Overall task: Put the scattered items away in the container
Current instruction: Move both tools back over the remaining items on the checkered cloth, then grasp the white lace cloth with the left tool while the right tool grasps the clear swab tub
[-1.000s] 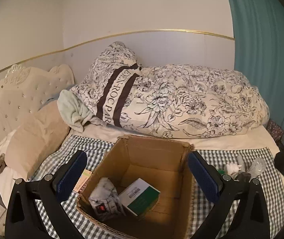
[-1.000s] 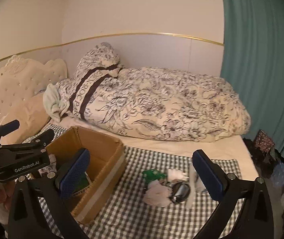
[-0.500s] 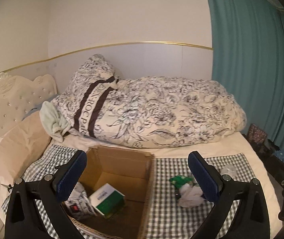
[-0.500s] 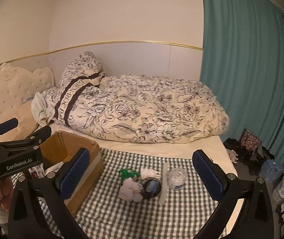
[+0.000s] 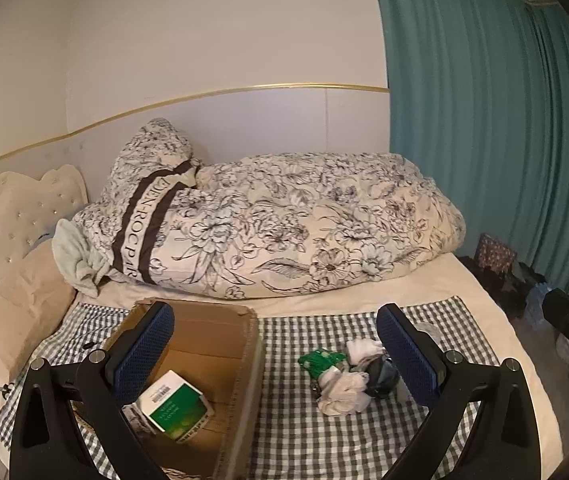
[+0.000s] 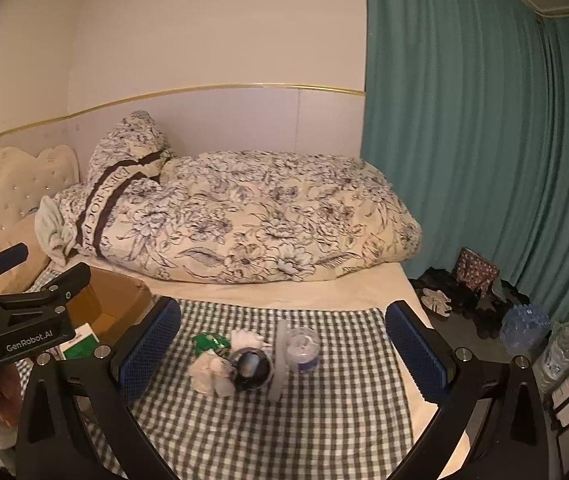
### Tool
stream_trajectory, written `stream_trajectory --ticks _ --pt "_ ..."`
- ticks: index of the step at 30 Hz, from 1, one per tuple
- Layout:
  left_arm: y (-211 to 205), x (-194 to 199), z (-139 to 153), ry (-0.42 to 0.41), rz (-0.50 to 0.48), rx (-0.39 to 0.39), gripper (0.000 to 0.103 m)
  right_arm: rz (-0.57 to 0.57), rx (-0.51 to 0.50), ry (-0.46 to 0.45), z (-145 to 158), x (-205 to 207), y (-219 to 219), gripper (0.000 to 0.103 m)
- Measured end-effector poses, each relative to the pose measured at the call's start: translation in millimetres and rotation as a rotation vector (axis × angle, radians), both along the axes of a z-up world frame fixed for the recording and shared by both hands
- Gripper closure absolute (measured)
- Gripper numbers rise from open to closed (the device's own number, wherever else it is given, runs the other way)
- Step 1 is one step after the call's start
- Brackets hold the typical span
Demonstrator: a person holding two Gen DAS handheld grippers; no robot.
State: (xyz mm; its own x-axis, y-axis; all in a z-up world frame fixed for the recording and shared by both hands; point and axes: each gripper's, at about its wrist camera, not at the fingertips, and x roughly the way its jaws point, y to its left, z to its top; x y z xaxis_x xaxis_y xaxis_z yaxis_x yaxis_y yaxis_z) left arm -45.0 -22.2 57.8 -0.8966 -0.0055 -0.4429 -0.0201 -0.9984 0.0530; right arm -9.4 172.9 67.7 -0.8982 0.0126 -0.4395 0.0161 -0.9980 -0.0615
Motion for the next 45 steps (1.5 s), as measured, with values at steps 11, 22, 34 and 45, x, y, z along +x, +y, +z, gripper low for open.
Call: stream_trajectory --ticks 11,22,34,45 --pt "27 -15 -20 -0.030 -0.030 -0.028 0.000 -0.027 0.016 -0.011 -17 -15 28 0.000" --pt "34 -39 -65 -0.132 -0.071 0.016 0.000 -0.030 -0.049 -0.135 -53 -44 49 0.000" --pt "49 -62 -118 -0.202 -0.090 -0.018 0.000 -0.021 -0.028 -0.152 -93 -68 54 0.000" --pt "67 -80 -154 -0.253 -0.114 -0.039 0.000 -0.041 -0.012 -0.255 -143 -105 59 0.000"
